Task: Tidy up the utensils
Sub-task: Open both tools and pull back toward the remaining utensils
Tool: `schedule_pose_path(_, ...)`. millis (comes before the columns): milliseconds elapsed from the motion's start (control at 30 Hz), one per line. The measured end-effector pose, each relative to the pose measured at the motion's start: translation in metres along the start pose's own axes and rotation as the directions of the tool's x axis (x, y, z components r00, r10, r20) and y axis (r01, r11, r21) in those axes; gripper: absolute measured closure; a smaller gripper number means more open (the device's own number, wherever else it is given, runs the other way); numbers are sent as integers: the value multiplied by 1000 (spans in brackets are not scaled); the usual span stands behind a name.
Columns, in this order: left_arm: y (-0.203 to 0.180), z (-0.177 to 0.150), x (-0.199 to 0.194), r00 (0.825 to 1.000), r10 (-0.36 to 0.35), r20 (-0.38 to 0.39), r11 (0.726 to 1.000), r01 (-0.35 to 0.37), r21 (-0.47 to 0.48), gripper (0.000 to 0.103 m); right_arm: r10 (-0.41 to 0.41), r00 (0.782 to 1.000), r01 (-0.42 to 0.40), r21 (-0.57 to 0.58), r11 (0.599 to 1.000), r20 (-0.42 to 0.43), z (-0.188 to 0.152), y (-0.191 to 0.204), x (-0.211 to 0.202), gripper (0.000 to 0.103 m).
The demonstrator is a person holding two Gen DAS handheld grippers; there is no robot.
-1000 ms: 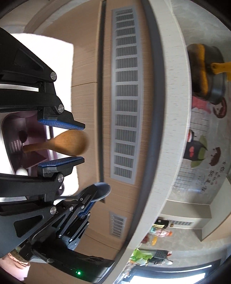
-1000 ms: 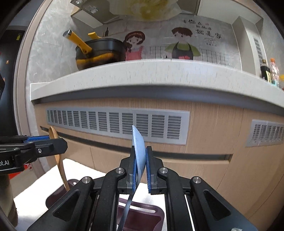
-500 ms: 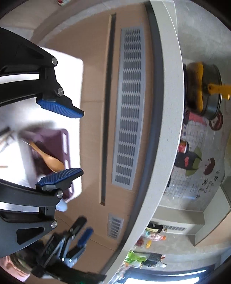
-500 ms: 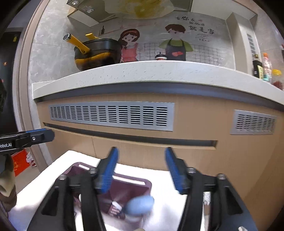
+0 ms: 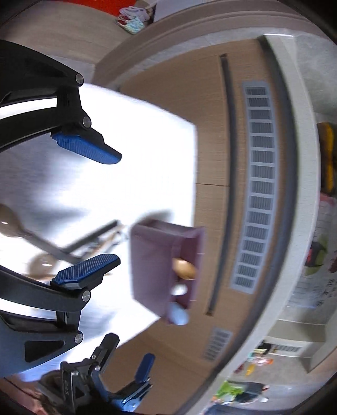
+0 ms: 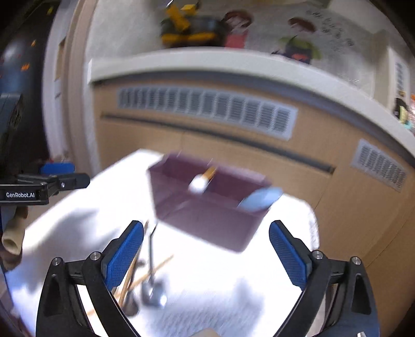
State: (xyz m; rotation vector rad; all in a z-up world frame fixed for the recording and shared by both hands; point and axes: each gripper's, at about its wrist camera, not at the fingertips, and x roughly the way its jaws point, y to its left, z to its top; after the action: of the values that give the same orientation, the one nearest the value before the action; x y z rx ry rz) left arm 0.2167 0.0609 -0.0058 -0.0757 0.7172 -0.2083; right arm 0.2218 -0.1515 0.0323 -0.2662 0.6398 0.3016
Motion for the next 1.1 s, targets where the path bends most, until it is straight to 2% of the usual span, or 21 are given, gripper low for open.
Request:
schedule_pose_path(133,-1,-27,1,998,-18,-61,1000,19,6,29,-3,997,1,-31,1000,-80,-30,12,6,6)
schedule_pose_path(300,-14,-58,3,989,-34,-141,997,44,64,29,44,985,-42,19,999,-169,-61,10,16,6)
schedule_pose_path(333,-16,-64,3,987,-42,-155,996,53,69,29,48,983,-43,31,999,-177,-64,8,19,10)
schedule_pose_path(400,-17,-69,2,982,-56,-178,995,69,72,29,85,975,-76,55,996,-203,-69,7,22,27)
schedule_pose_path(467,-20,-76,0,979,-66,-192,993,83,80,29,127,967,-115,66,991,-222,-70,9,24,48)
schedule_pose_path(533,-24,-80,-1,974,-101,-203,991,117,68,29,153,963,-143,59,988,-220,-70,15,22,54)
schedule_pose_path(600,-33,-83,0,968,-138,-207,987,151,47,30,145,968,-142,30,989,-207,-68,22,19,54)
schedule_pose_path(667,-44,-83,2,967,-159,-201,984,172,47,46,126,972,-125,20,992,-199,-65,26,19,54)
schedule_pose_path(700,-51,-83,4,965,-164,-203,983,178,50,49,124,972,-121,27,992,-198,-65,25,18,53)
schedule_pose_path(833,-70,-81,16,956,-185,-226,980,198,35,54,99,977,-87,70,994,-188,-70,16,11,52)
schedule_pose_path(900,-78,-81,22,956,-170,-237,983,181,28,54,76,980,-60,89,994,-183,-75,10,7,52)
schedule_pose_path(1100,-78,-74,43,968,-70,-242,996,54,-75,54,10,986,23,194,981,-167,-92,-9,-8,52)
